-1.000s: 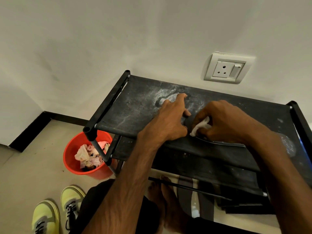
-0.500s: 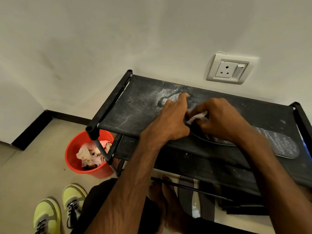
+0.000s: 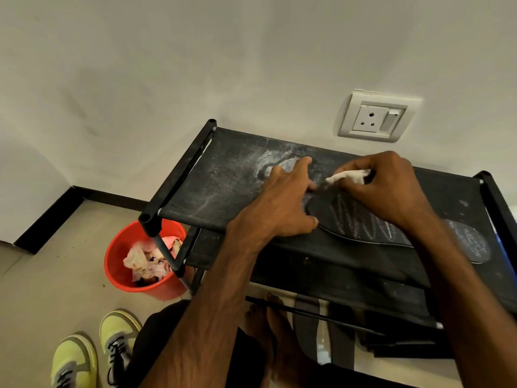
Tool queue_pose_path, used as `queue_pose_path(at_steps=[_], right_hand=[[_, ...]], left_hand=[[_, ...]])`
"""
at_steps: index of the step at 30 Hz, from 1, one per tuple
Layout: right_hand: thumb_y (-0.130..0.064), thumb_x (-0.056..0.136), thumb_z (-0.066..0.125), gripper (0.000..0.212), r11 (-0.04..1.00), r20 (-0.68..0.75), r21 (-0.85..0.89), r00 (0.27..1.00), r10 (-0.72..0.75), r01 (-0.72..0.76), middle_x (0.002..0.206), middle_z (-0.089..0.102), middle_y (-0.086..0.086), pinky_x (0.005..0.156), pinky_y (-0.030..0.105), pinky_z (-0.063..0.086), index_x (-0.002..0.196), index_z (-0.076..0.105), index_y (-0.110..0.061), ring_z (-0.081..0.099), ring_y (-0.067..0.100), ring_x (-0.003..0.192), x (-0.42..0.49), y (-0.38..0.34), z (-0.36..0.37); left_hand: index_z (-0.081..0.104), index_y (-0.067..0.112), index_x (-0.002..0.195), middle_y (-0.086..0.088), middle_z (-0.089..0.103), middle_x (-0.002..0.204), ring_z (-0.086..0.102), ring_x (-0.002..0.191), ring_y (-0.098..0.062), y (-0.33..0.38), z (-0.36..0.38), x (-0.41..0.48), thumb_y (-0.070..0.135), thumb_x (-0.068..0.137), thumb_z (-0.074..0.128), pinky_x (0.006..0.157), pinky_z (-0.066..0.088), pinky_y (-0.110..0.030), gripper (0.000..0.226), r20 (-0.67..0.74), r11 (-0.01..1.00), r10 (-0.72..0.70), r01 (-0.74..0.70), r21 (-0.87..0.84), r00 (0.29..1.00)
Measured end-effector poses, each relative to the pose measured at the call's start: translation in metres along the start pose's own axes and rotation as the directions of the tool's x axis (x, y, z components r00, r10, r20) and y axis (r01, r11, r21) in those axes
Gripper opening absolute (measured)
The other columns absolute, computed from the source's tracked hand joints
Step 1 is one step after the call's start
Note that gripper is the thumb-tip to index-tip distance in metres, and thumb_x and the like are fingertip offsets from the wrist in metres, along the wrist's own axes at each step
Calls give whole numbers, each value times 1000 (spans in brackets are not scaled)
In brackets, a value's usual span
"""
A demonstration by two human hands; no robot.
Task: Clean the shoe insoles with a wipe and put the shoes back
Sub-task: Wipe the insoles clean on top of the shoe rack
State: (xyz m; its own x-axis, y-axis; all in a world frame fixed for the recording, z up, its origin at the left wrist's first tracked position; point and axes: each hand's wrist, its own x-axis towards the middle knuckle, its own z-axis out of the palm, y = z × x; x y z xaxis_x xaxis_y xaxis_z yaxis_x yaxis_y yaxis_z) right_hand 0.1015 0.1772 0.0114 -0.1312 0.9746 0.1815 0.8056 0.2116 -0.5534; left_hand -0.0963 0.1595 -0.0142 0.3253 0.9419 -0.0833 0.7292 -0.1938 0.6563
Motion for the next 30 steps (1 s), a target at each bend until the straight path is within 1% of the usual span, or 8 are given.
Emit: queue_pose_path(at_steps=[4, 10, 14, 17, 22, 24, 27, 30], right_hand=[[-18, 88, 77, 17, 999, 27, 39, 1000, -6, 5, 80, 76, -5, 63, 35, 56, 94, 80, -33, 68, 11, 71, 2, 9, -7], [-19, 87, 79, 17, 998, 200, 50, 978, -55, 46, 84, 75, -14, 58, 15, 45, 97, 81, -33, 67, 1, 73, 0, 13, -10], [-23, 83, 83, 19, 991, 253, 95, 961, -114, 93, 84, 76, -18, 60, 25, 56, 89, 79, -40, 70, 4, 74, -1, 7, -15], [-34, 79, 78, 15, 986, 272, 99, 949, -159, 137, 86, 76, -18, 66, 32, 61, 88, 76, -47, 70, 5, 78, -4, -1, -16], [-22, 86, 80, 17, 988, 288, -39, 948, -133, 150, 90, 77, -6, 75, 41, 60, 100, 82, -32, 69, 11, 80, -5, -7, -1], [-21, 87, 79, 18, 987, 316, -72, 942, -116, 146, 93, 77, -3, 74, 38, 61, 102, 81, -31, 68, 10, 80, -4, -9, -1], [-20, 87, 79, 18, 983, 417, -110, 905, -86, 144, 95, 77, -6, 70, 27, 59, 103, 81, -29, 68, 6, 81, -6, -11, -8], [-25, 83, 81, 16, 981, 511, -123, 857, -67, 150, 93, 77, -10, 75, 31, 63, 99, 82, -30, 71, 5, 84, -9, -12, -19]], left_hand=[[-3, 24, 159, 13, 48, 149, 15, 148, -25, 8, 3, -3, 38, 74, 86, 120, 21, -56, 124, 49, 998, 40, -42, 37, 998], [-5, 27, 160, 16, 55, 140, 18, 147, -23, 10, 5, -3, 46, 69, 88, 118, 25, -56, 132, 39, 998, 48, -49, 32, 998], [-5, 31, 159, 10, 56, 139, 18, 148, -24, 5, 0, -5, 54, 64, 89, 118, 26, -57, 136, 65, 999, 40, -42, 26, 997], [-4, 33, 158, 7, 53, 143, 16, 149, -25, 5, 0, -6, 57, 62, 89, 118, 26, -57, 136, 74, 999, 38, -40, 30, 997], [-8, 40, 156, -9, 33, 158, 19, 149, -29, 8, 4, -3, 60, 59, 89, 117, 30, -56, 138, 101, 1000, -4, 2, 27, 995], [-7, 38, 157, -5, 38, 155, 20, 149, -28, 8, 4, -3, 59, 60, 90, 117, 30, -56, 139, 102, 1000, -5, 4, 8, 995], [-3, 32, 158, 12, 57, 136, 23, 145, -20, 8, 5, -3, 55, 61, 91, 116, 29, -55, 137, 78, 1000, 28, -27, -12, 997], [-1, 32, 158, 18, 61, 125, 27, 139, -16, 6, 6, -4, 54, 59, 92, 114, 33, -53, 137, 52, 999, 41, -40, -27, 998]])
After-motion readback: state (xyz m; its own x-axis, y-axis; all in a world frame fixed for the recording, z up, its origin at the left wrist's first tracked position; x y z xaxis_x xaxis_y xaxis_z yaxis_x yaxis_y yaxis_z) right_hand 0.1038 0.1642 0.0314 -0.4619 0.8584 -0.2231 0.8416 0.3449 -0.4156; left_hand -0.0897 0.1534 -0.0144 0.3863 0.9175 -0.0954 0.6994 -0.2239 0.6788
